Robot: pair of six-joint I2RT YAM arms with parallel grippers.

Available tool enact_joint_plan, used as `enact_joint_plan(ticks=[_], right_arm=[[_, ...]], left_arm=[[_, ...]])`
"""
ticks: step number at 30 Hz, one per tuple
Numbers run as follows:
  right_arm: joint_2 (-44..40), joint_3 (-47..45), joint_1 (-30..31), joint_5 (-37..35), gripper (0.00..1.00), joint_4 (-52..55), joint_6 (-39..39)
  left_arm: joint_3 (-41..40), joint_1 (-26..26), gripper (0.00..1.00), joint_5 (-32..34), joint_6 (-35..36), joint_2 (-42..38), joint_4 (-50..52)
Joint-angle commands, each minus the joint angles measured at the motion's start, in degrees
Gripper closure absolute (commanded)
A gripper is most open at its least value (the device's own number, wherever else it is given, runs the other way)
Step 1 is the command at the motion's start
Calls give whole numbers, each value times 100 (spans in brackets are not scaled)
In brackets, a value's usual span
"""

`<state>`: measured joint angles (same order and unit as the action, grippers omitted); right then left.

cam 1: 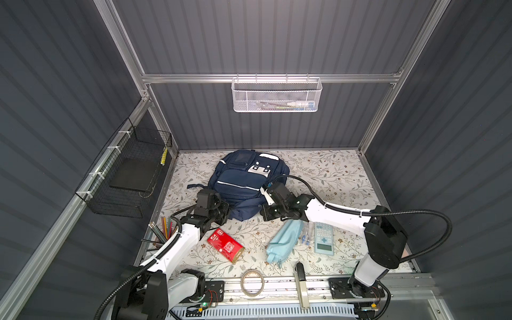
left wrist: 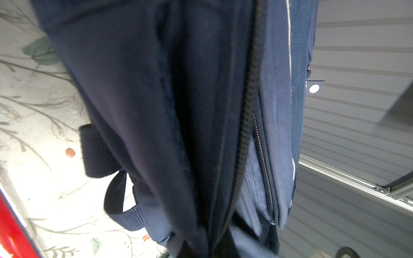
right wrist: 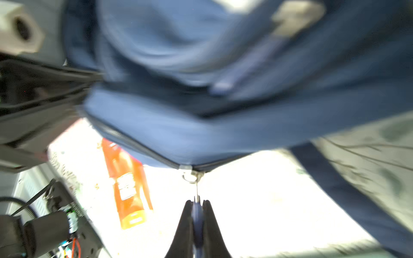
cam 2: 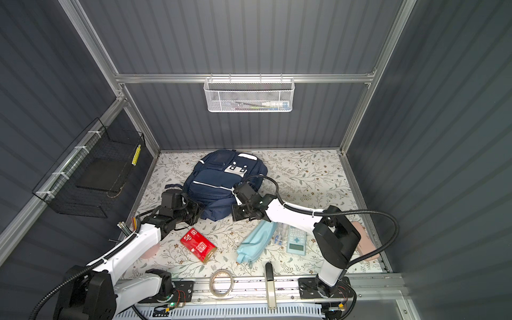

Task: Pack books, pencil case, and school supplies into a backpack
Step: Zip the student bag at the top-center of the table.

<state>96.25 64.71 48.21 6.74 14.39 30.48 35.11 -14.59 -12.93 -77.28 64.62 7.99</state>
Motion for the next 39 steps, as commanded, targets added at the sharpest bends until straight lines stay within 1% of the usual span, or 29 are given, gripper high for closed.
enact_joint_plan(ticks=[1, 8, 12, 16, 22, 24, 25, 26, 29, 32, 35, 38, 39], right_arm=[[-185, -367, -513, -330, 100, 373, -32], [156, -377, -1282, -210, 100, 250, -301], [381, -308, -1577, -349, 100, 189, -376], [568, -266, -1743, -530, 100, 217, -359], [703, -203, -1769, -869, 100, 284, -315], [732, -265, -1815, -711, 100, 208, -148], [693, -369, -1764, -541, 100, 39, -80], [634, -420, -1627, -606, 100, -9, -67], [478, -394, -960, -1225, 100, 127, -151], [396, -380, -544, -1203, 100, 151, 17], [368, -286, -170, -1265, 100, 170, 122], [434, -37, 142, -1422, 100, 422, 119], [446, 25, 224, -1441, 100, 463, 117]], left_arm=[[310, 189, 100, 362, 258, -253, 182], [246, 295, 100, 183, 313, -365, 192], [215, 497, 100, 107, 425, -544, 350], [250, 653, 100, 55, 539, -735, 556], [316, 703, 100, 58, 654, -835, 756], [314, 712, 100, 104, 713, -833, 737], [299, 712, 100, 122, 746, -793, 682], [286, 712, 100, 119, 786, -730, 614], [320, 721, 100, 65, 917, -315, 446], [361, 725, 100, -38, 1021, 153, 75], [536, 725, 100, 137, 1190, 490, -61], [868, 728, 60, 352, 1469, 786, -1], [992, 749, 48, 444, 1595, 883, 46]])
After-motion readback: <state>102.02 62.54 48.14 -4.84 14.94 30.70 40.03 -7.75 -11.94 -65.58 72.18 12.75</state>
